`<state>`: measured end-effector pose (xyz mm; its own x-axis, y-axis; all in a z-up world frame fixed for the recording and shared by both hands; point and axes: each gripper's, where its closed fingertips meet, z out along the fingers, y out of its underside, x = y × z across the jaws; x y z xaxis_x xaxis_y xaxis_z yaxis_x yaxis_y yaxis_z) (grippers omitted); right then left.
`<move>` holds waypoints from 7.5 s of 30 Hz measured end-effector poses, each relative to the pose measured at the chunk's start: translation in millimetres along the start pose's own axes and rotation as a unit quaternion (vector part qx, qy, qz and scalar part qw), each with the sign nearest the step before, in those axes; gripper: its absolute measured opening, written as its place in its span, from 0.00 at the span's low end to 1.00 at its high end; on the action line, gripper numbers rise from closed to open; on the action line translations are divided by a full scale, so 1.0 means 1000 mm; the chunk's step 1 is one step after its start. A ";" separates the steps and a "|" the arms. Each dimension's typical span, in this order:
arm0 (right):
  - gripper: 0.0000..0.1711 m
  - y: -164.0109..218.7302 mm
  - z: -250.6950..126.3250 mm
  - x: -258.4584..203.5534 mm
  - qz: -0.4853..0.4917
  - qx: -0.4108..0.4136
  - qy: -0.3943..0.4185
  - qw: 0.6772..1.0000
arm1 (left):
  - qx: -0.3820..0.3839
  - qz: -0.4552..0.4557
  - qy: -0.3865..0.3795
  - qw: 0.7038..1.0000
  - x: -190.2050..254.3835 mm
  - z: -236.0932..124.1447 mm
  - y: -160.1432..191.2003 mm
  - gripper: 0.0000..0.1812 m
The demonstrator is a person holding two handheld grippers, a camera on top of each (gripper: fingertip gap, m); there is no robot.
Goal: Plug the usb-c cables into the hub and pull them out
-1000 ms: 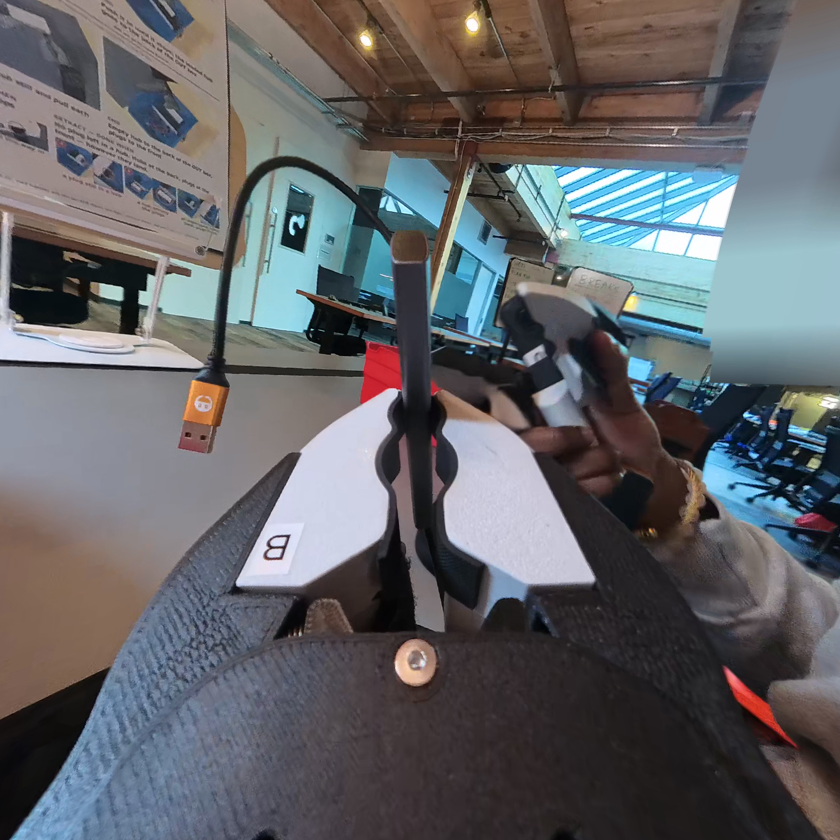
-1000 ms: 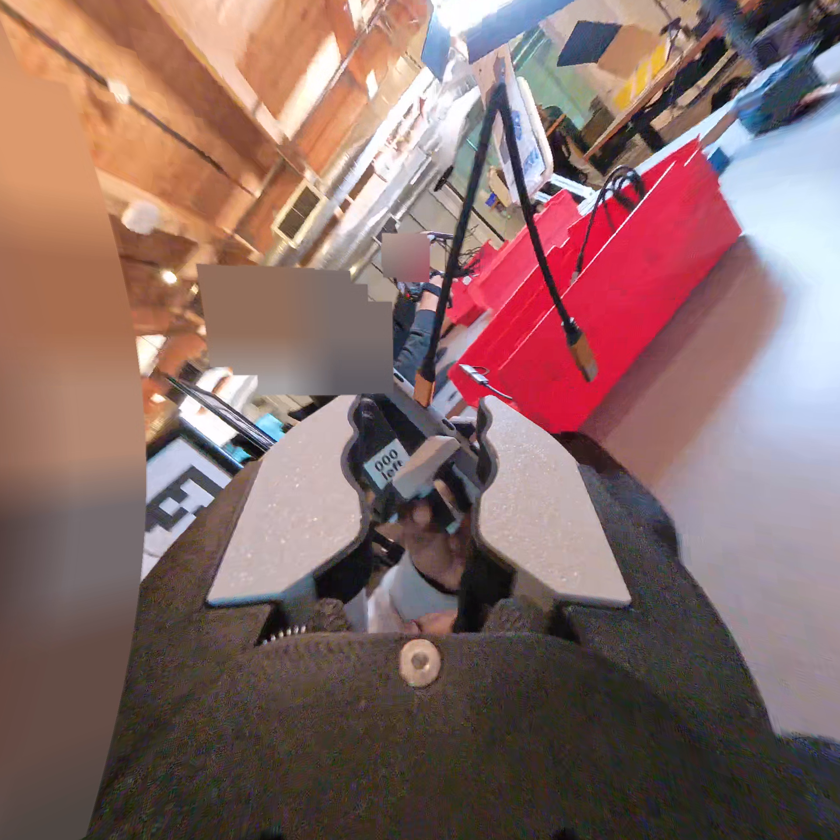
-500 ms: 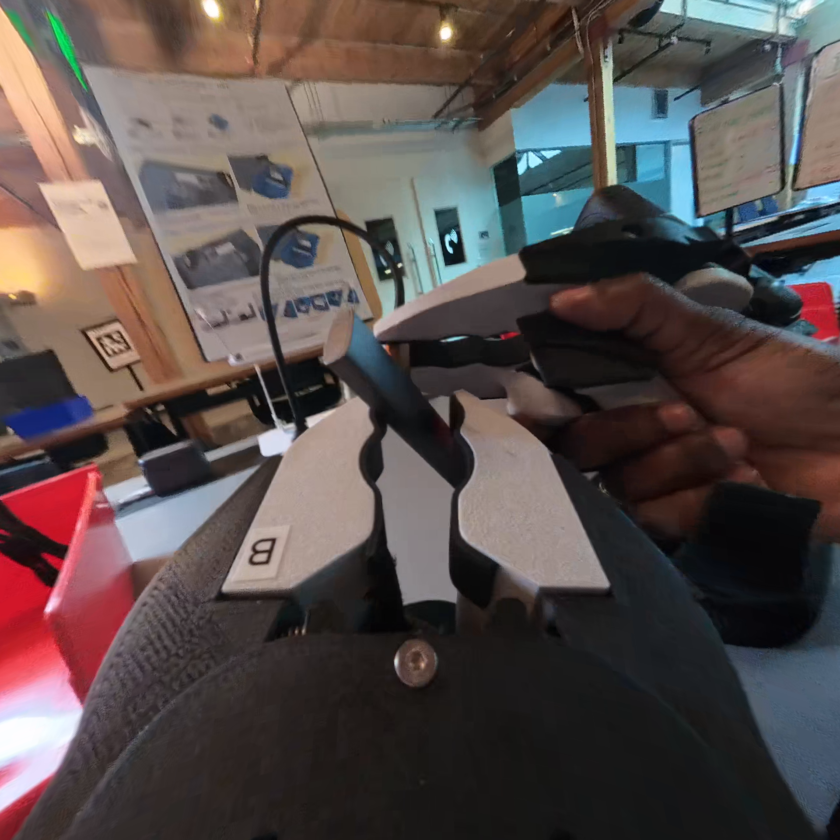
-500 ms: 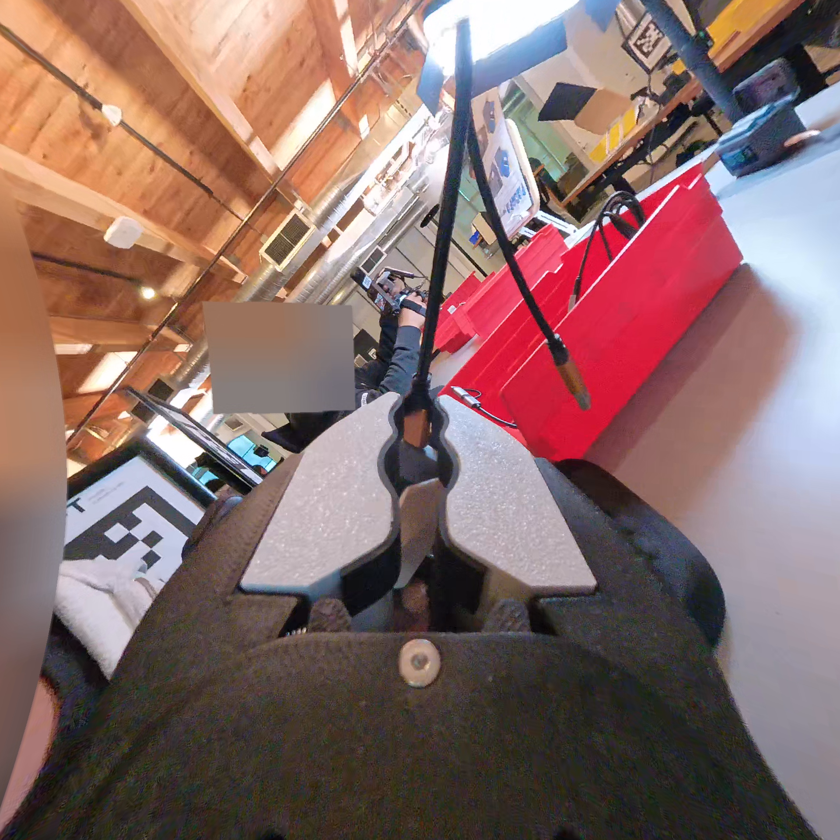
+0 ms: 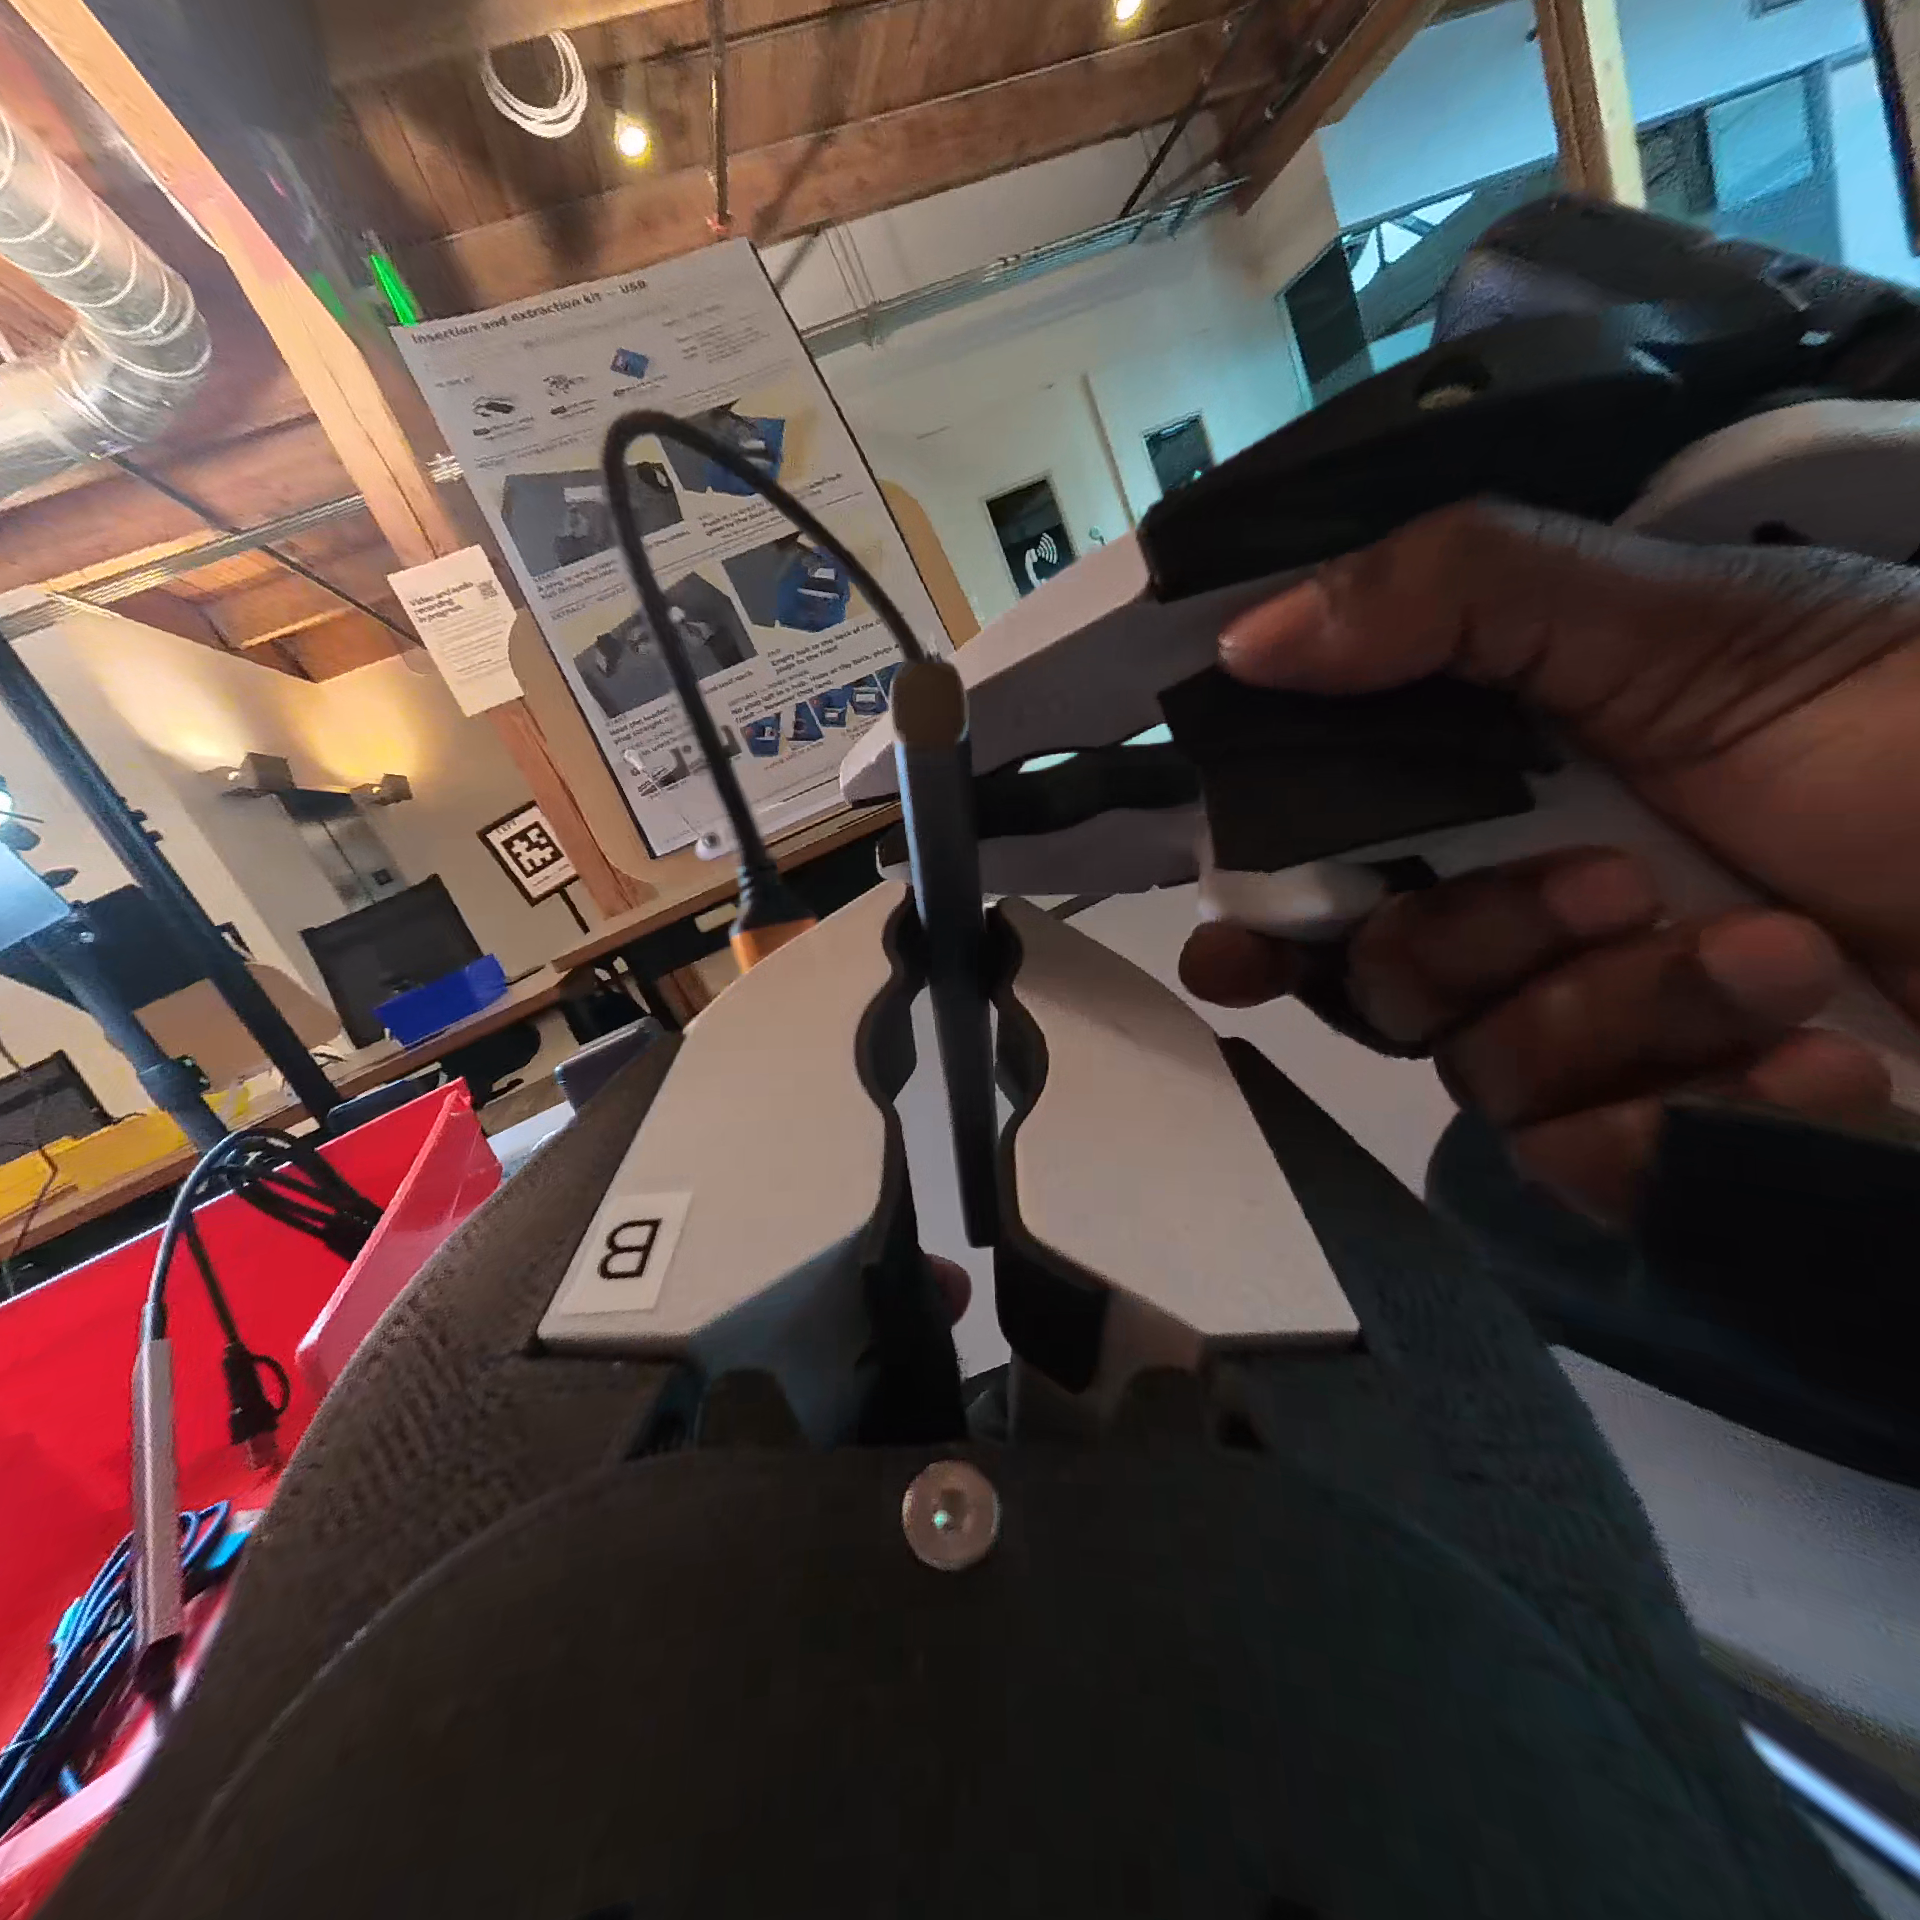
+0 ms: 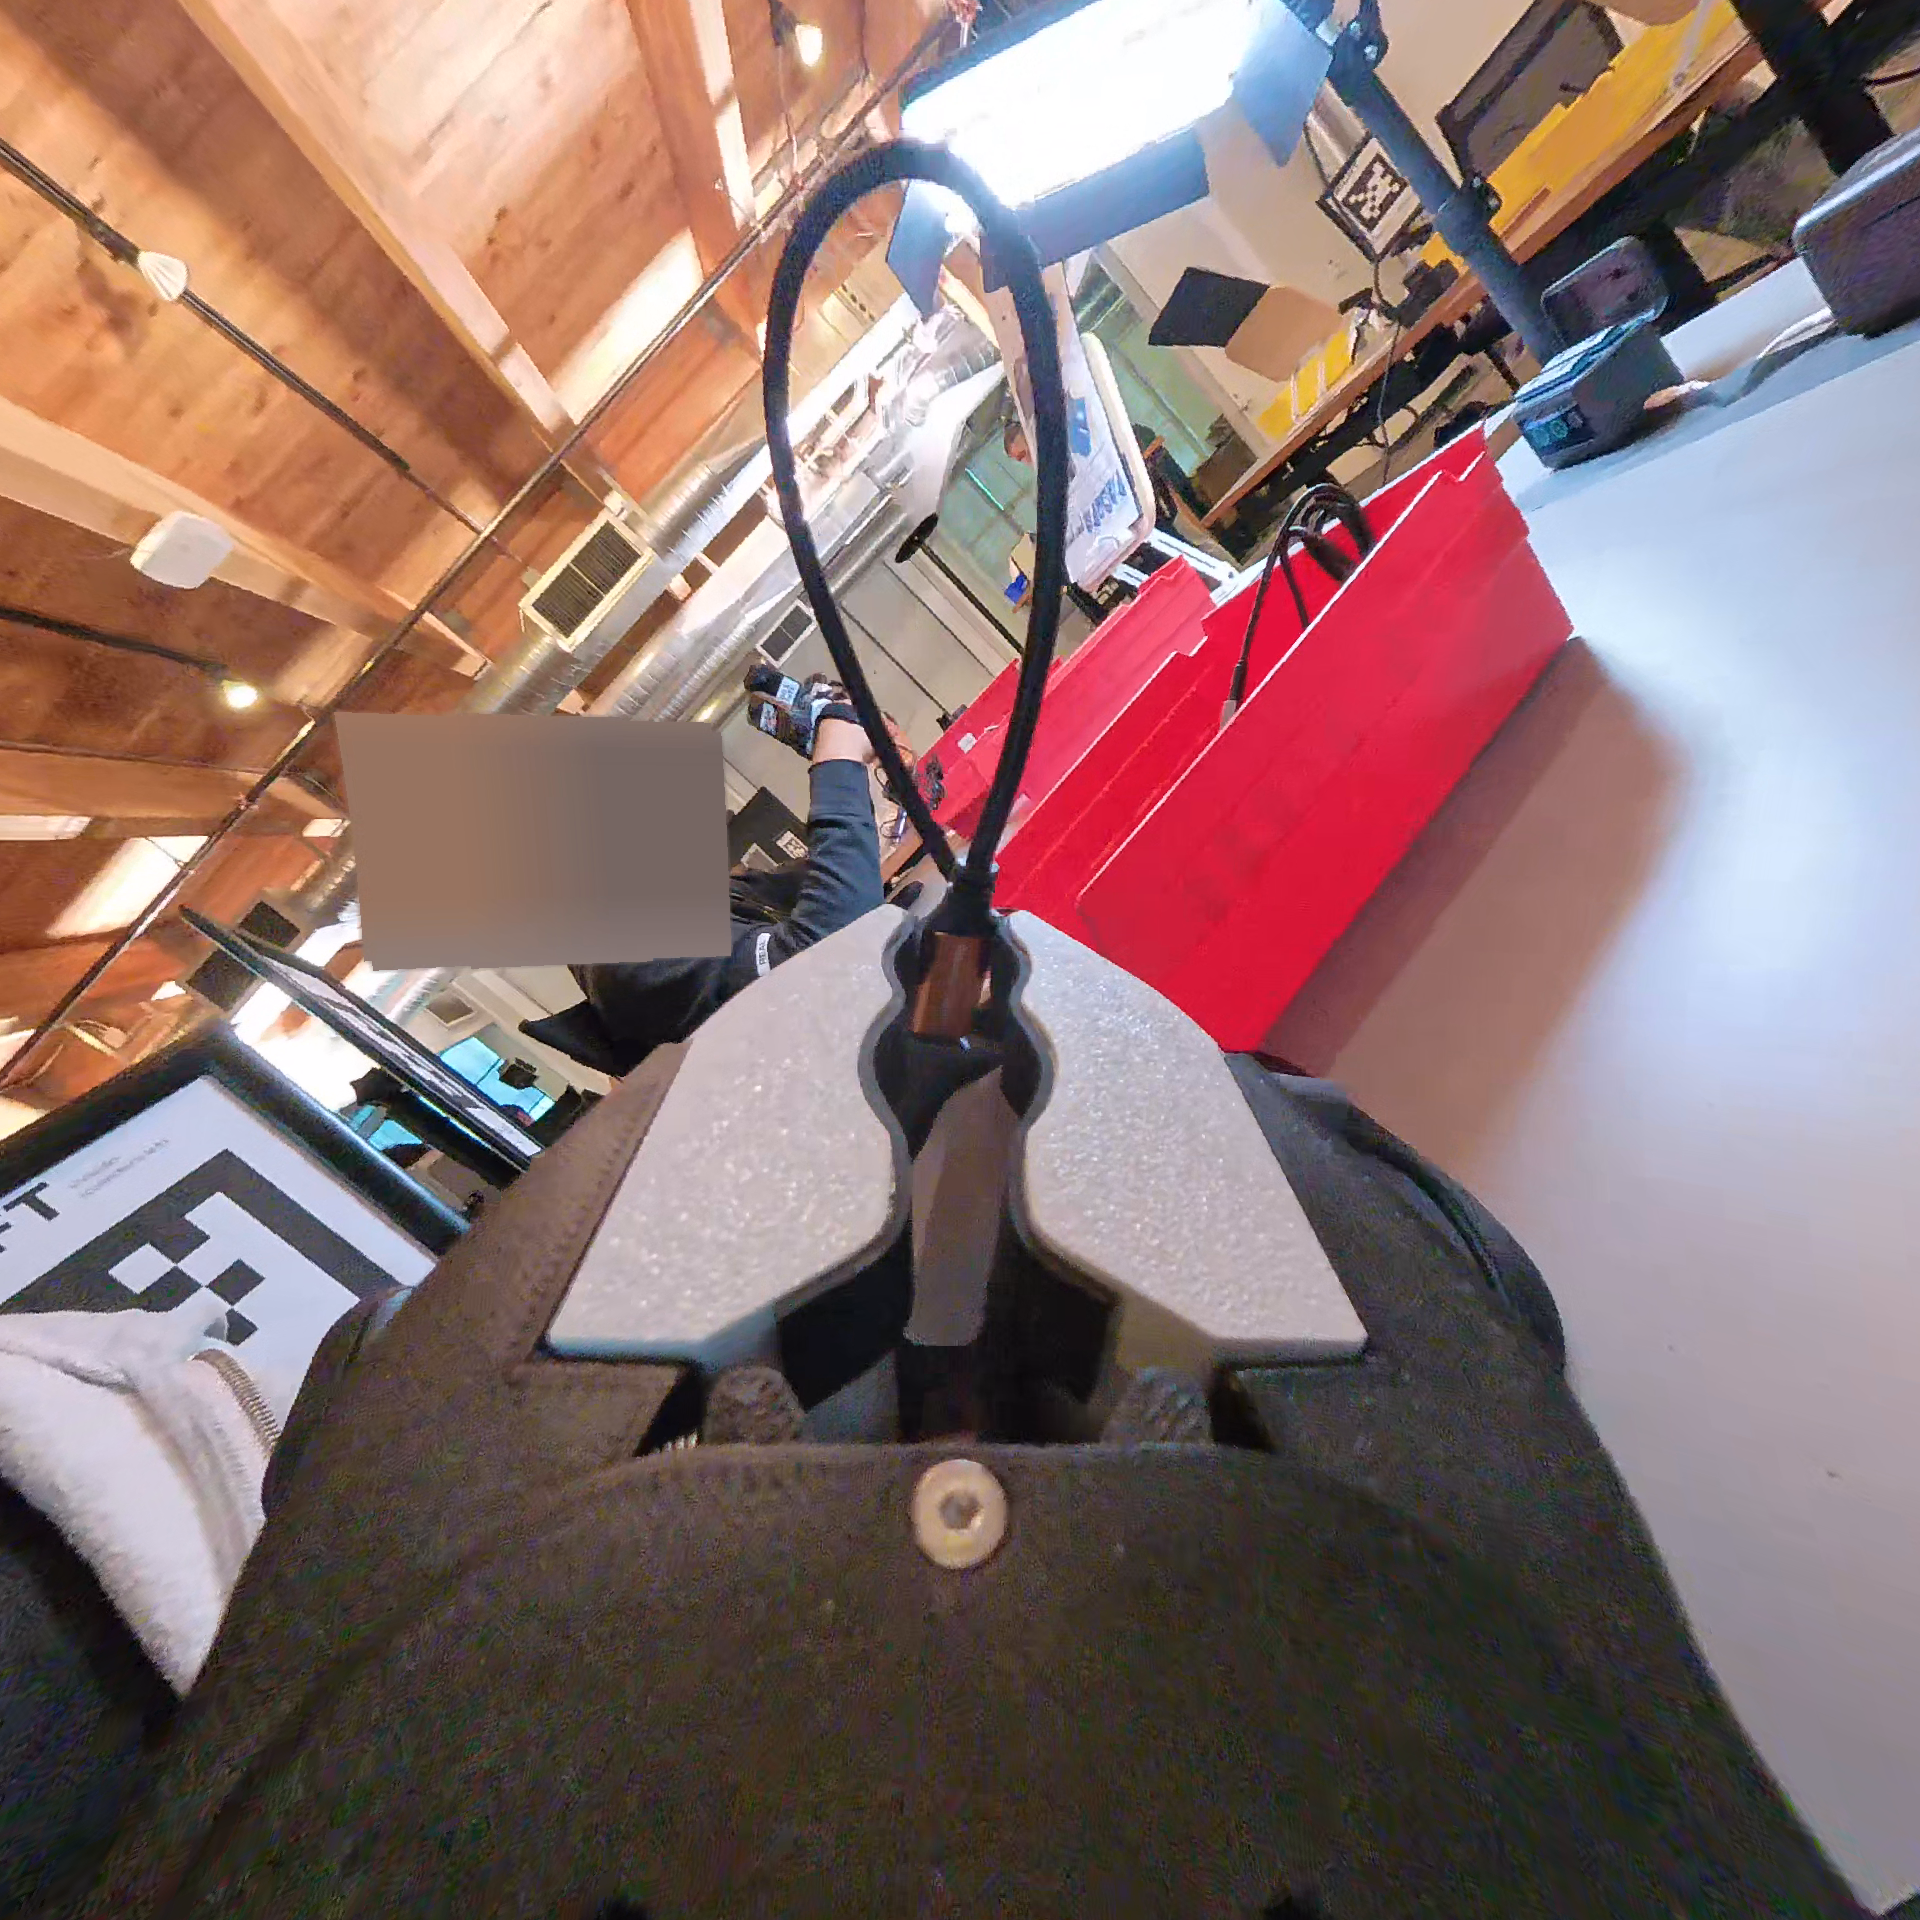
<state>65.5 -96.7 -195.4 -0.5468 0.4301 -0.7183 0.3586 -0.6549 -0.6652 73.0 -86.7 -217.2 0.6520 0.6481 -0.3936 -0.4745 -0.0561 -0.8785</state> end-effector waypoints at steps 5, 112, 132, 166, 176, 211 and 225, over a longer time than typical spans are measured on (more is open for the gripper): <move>0.05 -0.009 0.004 0.004 -0.027 0.015 0.015 0.999 | 0.001 -0.001 -0.008 1.000 -0.002 -0.001 0.001 0.06; 0.00 -0.023 -0.021 0.005 0.043 0.078 -0.066 0.994 | 0.041 0.028 0.062 0.997 0.019 -0.011 -0.024 0.06; 0.06 0.007 -0.023 -0.005 0.027 0.048 -0.073 0.996 | 0.010 0.053 0.044 0.998 0.018 -0.003 -0.012 0.06; 0.23 -0.002 -0.065 -0.016 -0.558 -0.234 0.012 0.796 | -0.169 -0.292 0.347 0.875 -0.003 -0.011 0.008 0.06; 0.22 0.018 -0.037 0.060 -0.833 -0.350 0.049 0.426 | -0.288 -0.339 0.456 0.771 0.037 -0.007 0.026 0.06; 0.07 0.031 -0.047 0.111 -0.647 -0.350 0.182 0.652 | -0.224 -0.468 0.299 0.801 0.043 0.018 0.049 0.06; 0.06 0.039 -0.047 0.109 -0.664 -0.430 0.134 0.597 | -0.252 -0.474 0.318 0.781 0.050 0.020 0.053 0.06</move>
<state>55.7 -45.9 -309.6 -0.6822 0.3747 0.6279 0.0624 0.8854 -0.4606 69.1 -42.1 -278.0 0.8069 0.0797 0.5852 0.5892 -0.1767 -0.7884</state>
